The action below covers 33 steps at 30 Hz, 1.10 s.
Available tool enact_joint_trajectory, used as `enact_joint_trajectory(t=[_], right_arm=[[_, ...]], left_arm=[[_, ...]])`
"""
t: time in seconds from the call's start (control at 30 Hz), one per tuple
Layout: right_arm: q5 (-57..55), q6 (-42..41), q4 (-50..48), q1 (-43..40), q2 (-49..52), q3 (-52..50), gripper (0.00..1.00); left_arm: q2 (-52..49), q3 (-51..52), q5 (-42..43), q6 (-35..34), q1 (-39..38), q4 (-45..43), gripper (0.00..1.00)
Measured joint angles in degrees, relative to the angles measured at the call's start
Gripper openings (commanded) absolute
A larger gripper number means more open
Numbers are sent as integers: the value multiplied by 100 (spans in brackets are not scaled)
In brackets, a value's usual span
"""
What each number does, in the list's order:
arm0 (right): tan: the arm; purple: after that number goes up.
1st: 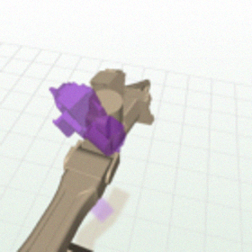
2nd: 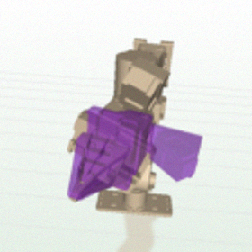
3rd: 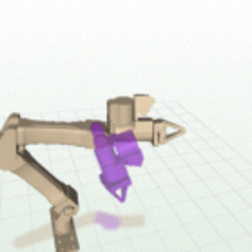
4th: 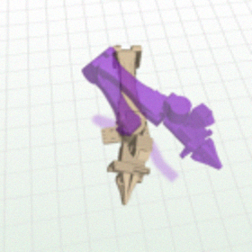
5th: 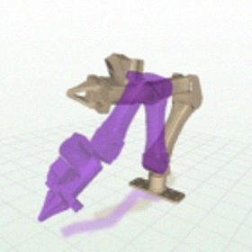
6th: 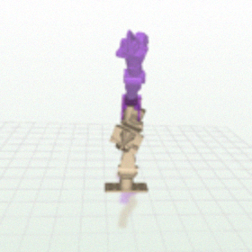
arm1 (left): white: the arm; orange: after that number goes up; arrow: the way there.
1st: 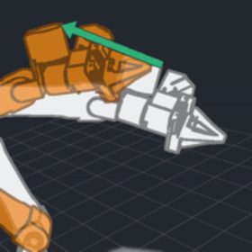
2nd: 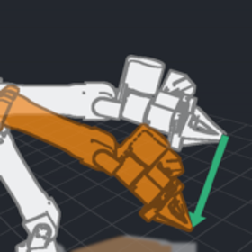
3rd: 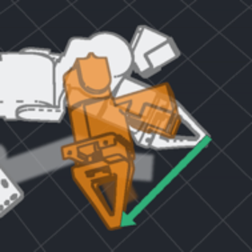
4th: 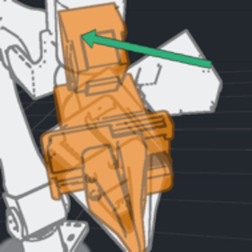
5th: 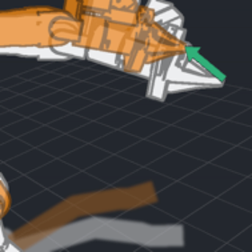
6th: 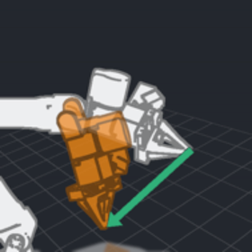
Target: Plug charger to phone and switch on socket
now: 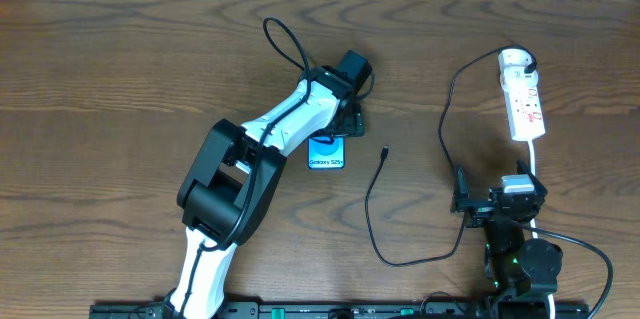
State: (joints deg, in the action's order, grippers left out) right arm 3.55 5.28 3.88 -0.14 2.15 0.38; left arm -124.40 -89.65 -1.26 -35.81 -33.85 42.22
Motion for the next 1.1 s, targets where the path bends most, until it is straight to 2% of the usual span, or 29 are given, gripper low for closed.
enact_joint_trajectory(t=[0.1,0.3,0.83,1.1], right_arm=[[0,0,0,0,0,0,99],[0,0,0,0,0,0,99],[0,0,0,0,0,2,99],[0,0,-2,0,0,0,99]], left_arm=[[0,0,-4,-26,2,-2,85],[0,0,-22,-31,9,-15,82],[2,-11,-17,-26,11,46,82],[138,28,101,-37,26,496,82]])
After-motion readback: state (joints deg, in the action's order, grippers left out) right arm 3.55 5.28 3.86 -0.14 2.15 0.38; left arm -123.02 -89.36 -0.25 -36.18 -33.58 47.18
